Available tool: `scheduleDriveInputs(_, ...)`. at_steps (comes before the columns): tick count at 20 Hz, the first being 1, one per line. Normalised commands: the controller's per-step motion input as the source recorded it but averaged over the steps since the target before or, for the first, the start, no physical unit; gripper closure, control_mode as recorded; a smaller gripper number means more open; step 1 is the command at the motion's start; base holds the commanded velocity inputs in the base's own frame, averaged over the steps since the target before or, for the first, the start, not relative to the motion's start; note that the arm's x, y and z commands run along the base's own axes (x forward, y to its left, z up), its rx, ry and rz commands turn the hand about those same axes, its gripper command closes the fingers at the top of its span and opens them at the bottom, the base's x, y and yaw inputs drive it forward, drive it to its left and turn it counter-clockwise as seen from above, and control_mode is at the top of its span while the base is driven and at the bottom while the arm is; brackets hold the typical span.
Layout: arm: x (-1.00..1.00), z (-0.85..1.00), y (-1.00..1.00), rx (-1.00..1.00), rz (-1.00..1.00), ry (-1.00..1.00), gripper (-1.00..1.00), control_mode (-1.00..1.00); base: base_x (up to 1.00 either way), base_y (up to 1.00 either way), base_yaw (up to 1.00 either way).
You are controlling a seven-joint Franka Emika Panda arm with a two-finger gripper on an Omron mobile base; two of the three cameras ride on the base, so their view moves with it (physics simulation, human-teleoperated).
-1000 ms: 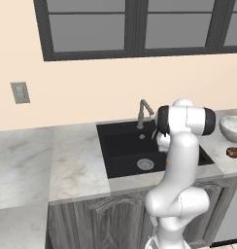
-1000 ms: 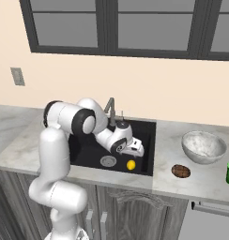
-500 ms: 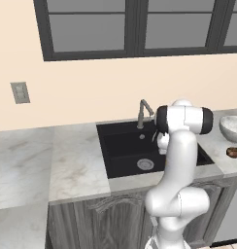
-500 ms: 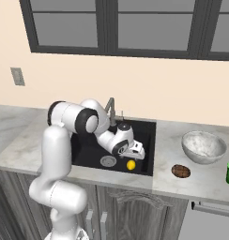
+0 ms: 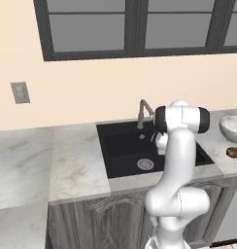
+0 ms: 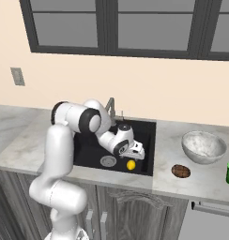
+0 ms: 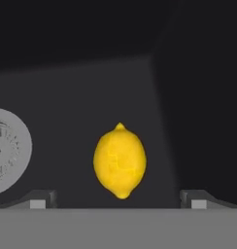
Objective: Remove the potato and lemon from the sink. Then move the bowl and cup from the counter to the sink for washing.
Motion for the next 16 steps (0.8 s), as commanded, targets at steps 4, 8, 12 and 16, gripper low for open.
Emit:
scheduleDriveInputs(4, 0.10, -0.15, 0.00, 0.00, 0.00, 0.00, -1.00, -1.00, 0.00, 0.00, 0.00)
scheduleDriveInputs(8, 0.03, -0.14, -0.02, 0.00, 0.00, 0.00, -1.00, -1.00, 0.00, 0.00, 0.00)
scheduleDriveInputs(12, 0.00, -0.12, -0.03, 0.00, 0.00, 0.00, -1.00, -1.00, 0.00, 0.00, 0.00)
scheduleDriveInputs(16, 0.01, -0.11, -0.04, 0.00, -0.01, 0.01, -1.00, -1.00, 0.00, 0.00, 0.00)
